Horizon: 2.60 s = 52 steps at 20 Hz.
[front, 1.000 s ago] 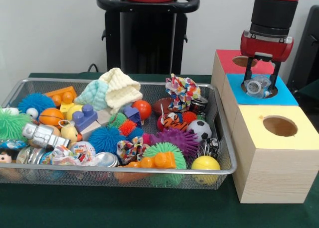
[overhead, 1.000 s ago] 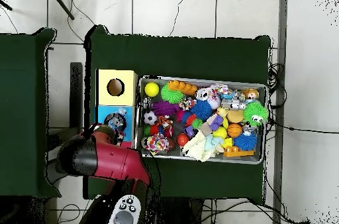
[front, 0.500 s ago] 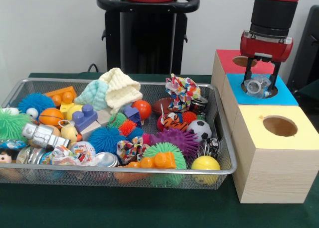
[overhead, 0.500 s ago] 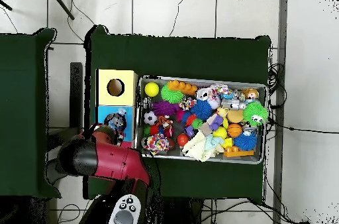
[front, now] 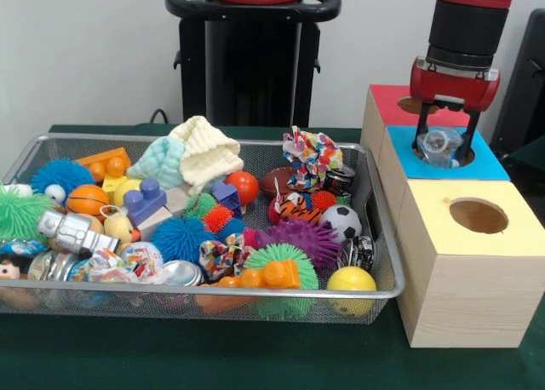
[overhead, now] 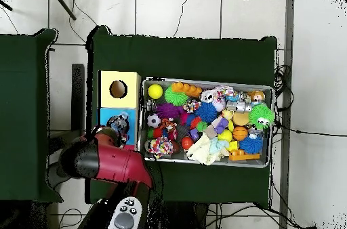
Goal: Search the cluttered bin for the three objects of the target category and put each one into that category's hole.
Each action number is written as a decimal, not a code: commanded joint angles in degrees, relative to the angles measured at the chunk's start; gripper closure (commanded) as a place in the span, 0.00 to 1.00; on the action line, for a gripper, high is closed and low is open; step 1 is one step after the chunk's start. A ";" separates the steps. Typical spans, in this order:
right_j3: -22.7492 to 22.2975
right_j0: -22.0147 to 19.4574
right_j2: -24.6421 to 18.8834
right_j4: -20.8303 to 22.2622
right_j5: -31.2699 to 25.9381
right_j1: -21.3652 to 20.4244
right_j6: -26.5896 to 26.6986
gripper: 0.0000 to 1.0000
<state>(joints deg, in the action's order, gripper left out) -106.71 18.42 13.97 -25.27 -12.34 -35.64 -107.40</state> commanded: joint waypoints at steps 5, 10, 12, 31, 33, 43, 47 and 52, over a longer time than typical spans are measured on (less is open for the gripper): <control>4.74 0.11 2.32 -4.16 -1.09 2.73 -15.39 0.00; 6.15 1.02 4.26 -4.52 -5.55 1.37 -15.66 0.00; 6.78 1.52 5.21 -4.57 -7.42 0.67 -15.90 0.00; 10.43 2.60 8.32 -4.01 -17.82 -3.04 -16.81 0.00; 10.19 2.39 8.13 -4.12 -17.34 -3.11 -16.46 0.00; 8.22 0.45 5.20 -5.52 -12.74 -2.88 -14.78 0.00; 8.41 1.20 5.84 -5.52 -12.16 -2.36 -15.23 0.00; 6.55 1.62 5.28 -5.80 -8.64 -2.13 -15.12 0.00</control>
<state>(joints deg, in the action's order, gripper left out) -99.97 20.89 22.25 -29.03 -23.82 -38.63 -107.40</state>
